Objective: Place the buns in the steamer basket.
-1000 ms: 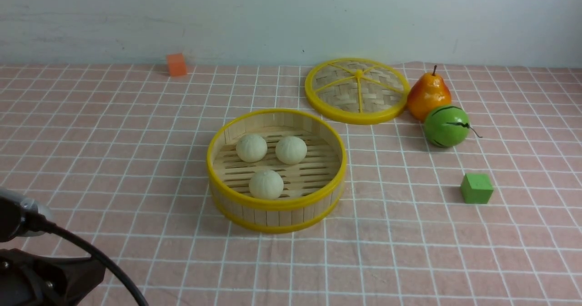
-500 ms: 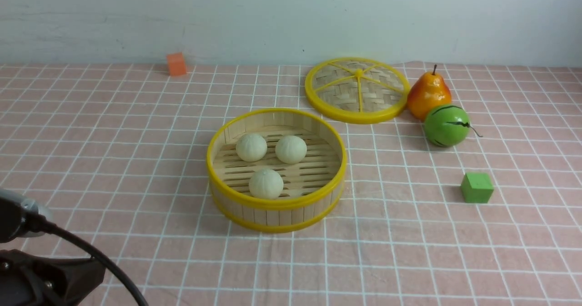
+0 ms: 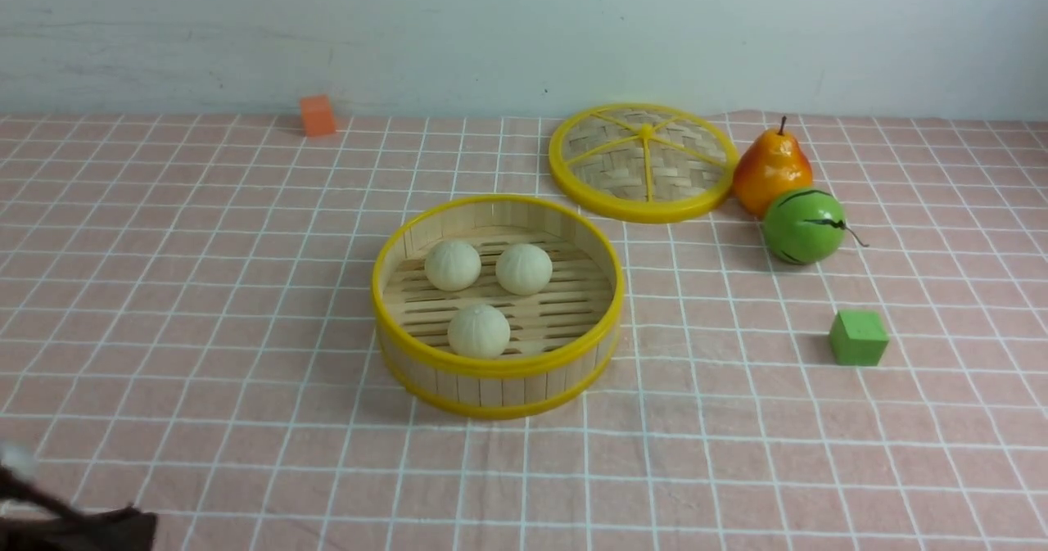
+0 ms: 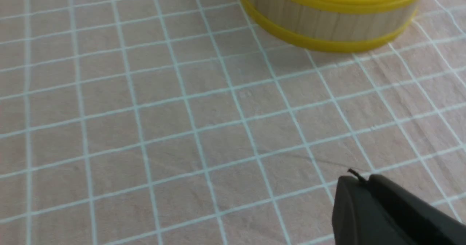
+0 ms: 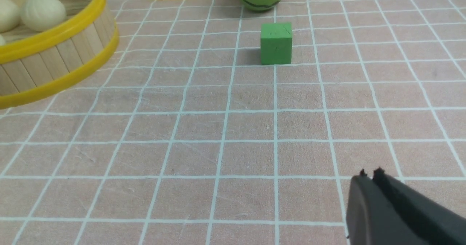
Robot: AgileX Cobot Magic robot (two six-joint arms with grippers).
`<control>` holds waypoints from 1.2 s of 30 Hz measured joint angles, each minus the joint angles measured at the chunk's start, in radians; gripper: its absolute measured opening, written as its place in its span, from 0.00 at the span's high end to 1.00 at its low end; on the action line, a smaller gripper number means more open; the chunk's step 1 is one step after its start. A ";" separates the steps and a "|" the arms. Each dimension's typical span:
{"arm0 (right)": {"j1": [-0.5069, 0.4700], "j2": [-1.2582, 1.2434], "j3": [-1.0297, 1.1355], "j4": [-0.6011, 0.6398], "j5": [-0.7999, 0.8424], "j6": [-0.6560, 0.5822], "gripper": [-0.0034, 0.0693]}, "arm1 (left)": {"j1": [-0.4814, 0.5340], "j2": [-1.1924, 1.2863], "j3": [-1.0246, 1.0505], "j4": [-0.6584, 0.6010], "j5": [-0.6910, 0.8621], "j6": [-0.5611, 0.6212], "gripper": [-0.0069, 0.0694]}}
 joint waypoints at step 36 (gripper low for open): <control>0.000 0.000 0.000 0.001 0.001 0.000 0.87 | 0.442 -0.458 0.323 -0.277 -0.062 0.256 0.93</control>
